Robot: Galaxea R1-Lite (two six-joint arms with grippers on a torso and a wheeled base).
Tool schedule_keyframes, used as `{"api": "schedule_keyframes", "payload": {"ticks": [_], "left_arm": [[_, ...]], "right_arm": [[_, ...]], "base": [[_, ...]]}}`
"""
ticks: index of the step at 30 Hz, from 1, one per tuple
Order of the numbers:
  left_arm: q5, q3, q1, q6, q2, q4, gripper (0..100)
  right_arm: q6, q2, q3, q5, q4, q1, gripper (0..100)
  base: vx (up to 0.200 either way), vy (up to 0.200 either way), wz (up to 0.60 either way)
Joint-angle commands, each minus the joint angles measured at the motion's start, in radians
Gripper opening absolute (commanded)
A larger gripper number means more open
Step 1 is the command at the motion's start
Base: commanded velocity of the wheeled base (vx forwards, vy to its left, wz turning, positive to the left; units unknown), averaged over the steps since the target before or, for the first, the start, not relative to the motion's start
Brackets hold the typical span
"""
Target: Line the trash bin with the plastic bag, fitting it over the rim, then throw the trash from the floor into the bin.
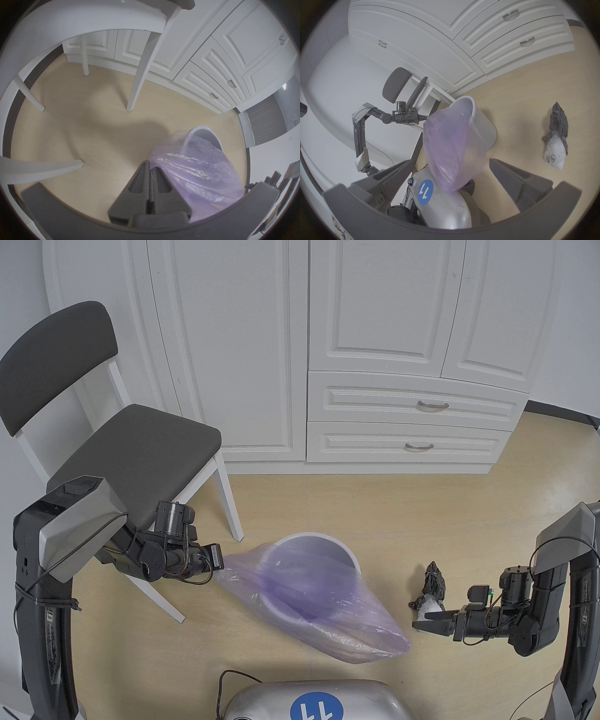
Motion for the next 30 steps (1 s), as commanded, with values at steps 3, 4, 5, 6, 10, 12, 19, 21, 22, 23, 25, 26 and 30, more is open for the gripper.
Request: {"api": "schedule_keyframes", "payload": {"ticks": [3,4,5,6,10,12,19,21,22,23,25,26,30], "left_arm": [[-0.001,0.01,-0.045,-0.062,-0.062,-0.002,0],[-0.001,0.011,-0.056,-0.073,-0.074,-0.002,0],[0.001,0.013,-0.07,-0.082,-0.088,-0.002,0],[0.001,0.014,-0.079,-0.09,-0.097,-0.002,0],[0.005,0.019,-0.105,-0.108,-0.122,-0.004,0],[0.005,0.019,-0.105,-0.116,-0.119,-0.034,0],[0.028,0.045,-0.121,-0.188,-0.122,-0.178,0],[0.031,0.046,-0.121,-0.19,-0.122,-0.185,0],[0.033,0.045,-0.121,-0.19,-0.123,-0.185,0],[0.033,0.045,-0.121,-0.19,-0.123,-0.185,0],[0.033,0.045,-0.119,-0.19,-0.122,-0.185,0],[0.033,0.042,-0.119,-0.191,-0.12,-0.185,0],[0.033,0.033,-0.113,-0.191,-0.111,-0.185,0]], "right_arm": [[0.016,-0.08,-0.02,-0.122,-0.018,0.06,100],[0.025,-0.103,-0.021,-0.185,-0.018,0.086,100],[0.036,-0.129,-0.026,-0.27,-0.018,0.122,100],[0.047,-0.149,-0.029,-0.334,-0.018,0.151,100],[0.045,-0.224,-0.043,-0.589,-0.018,0.298,100],[0.03,-0.269,-0.087,-0.626,-0.018,0.393,100],[-0.07,-0.281,-0.46,-0.957,0.522,0.554,100],[-0.068,-0.272,-0.587,-1.084,0.748,0.596,100],[-0.068,-0.269,-0.633,-1.116,0.838,0.611,100],[-0.071,-0.258,-0.669,-1.12,0.906,0.625,100],[-0.079,-0.24,-0.709,-1.121,0.941,0.651,100],[-0.088,-0.217,-0.741,-1.123,0.95,0.668,100],[-0.162,-0.132,-0.837,-1.132,0.961,0.688,100]], "base": [[0.0,0.0,0.0],[0.0,0.0,0.0],[0.0,0.0,0.0],[0.0,0.0,0.0],[0.0,0.0,0.0],[0.0,0.0,0.0],[0.0,0.0,0.0],[0.0,0.0,0.0],[0.0,0.0,0.0],[0.0,0.0,0.0],[0.0,0.0,0.0],[0.0,0.0,0.0],[0.0,0.0,0.0]]}}
